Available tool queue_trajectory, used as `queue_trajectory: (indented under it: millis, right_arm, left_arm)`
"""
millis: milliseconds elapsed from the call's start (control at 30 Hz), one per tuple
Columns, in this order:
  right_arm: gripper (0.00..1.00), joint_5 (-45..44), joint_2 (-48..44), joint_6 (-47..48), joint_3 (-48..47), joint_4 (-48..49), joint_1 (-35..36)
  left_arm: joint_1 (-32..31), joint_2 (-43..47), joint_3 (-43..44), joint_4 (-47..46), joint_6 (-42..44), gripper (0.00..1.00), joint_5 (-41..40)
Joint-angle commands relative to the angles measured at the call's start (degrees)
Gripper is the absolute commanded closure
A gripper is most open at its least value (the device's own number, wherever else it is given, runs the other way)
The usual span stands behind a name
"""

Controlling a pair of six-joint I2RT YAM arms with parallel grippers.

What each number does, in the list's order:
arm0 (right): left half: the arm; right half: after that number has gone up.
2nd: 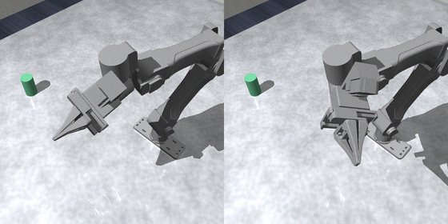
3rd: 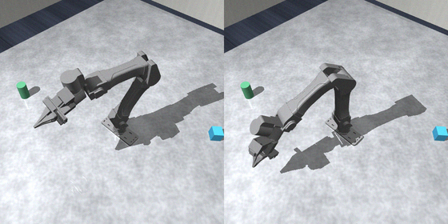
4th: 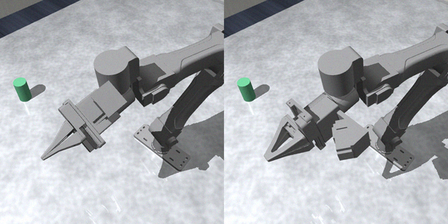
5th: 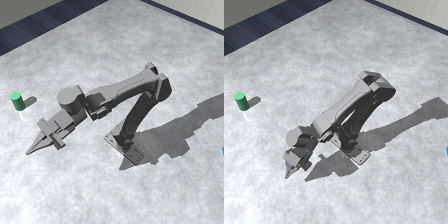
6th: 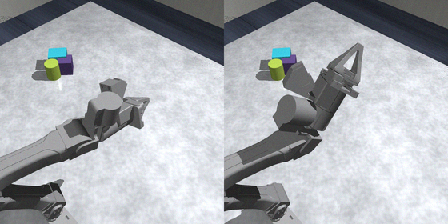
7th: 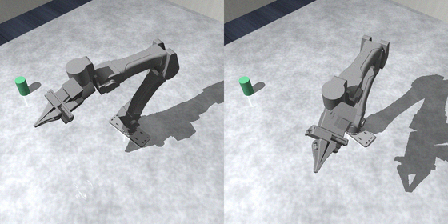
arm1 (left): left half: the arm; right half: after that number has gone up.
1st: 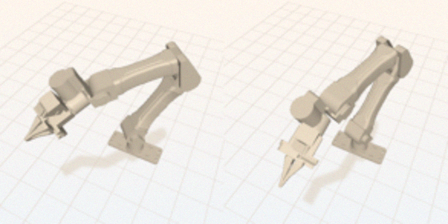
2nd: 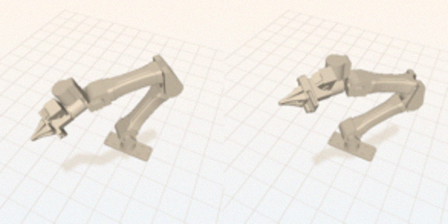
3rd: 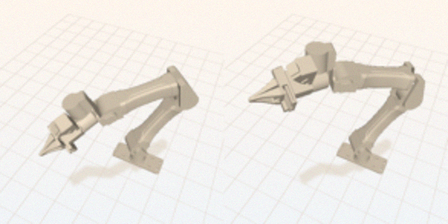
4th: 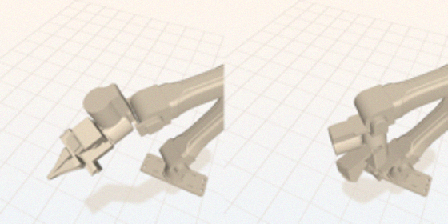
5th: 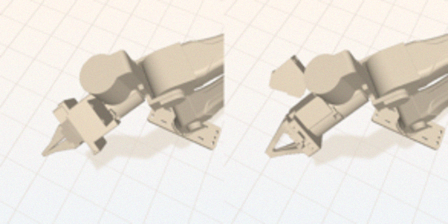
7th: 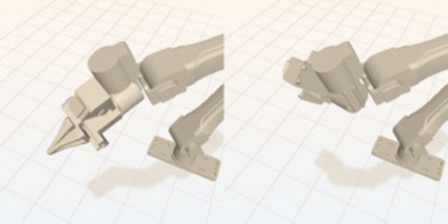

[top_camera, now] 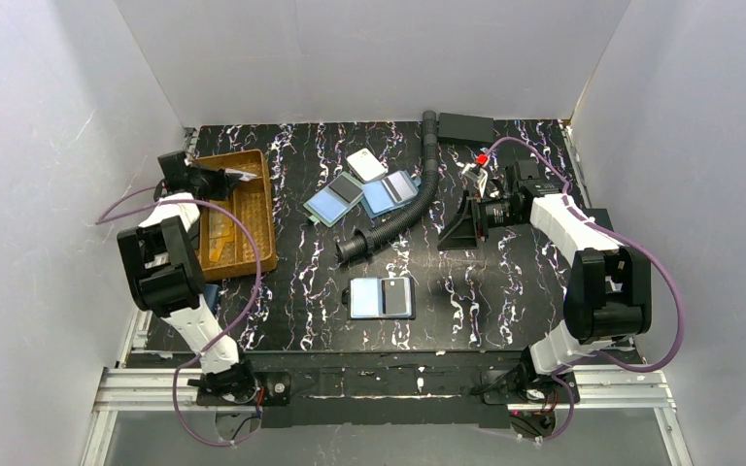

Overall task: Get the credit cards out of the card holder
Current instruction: Place the credit card in the storage box.

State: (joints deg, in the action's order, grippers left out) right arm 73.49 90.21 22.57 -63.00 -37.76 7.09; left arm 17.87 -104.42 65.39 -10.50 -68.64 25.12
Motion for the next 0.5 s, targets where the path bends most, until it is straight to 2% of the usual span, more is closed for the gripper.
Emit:
queue_trajectory:
  millis: [0,467]
  right_arm:
    - [0.05,1.5,-2.2,0.0,-1.2,0.1,-0.4]
    - [0.05,1.3,-0.7,0.1,-1.2,0.0,-0.4]
  left_arm:
    - [0.1,-1.9,9.8,16.2,0.7,1.0,-12.3]
    - [0.5,-9.3,18.3,20.6,-2.4,1.0,-16.9]
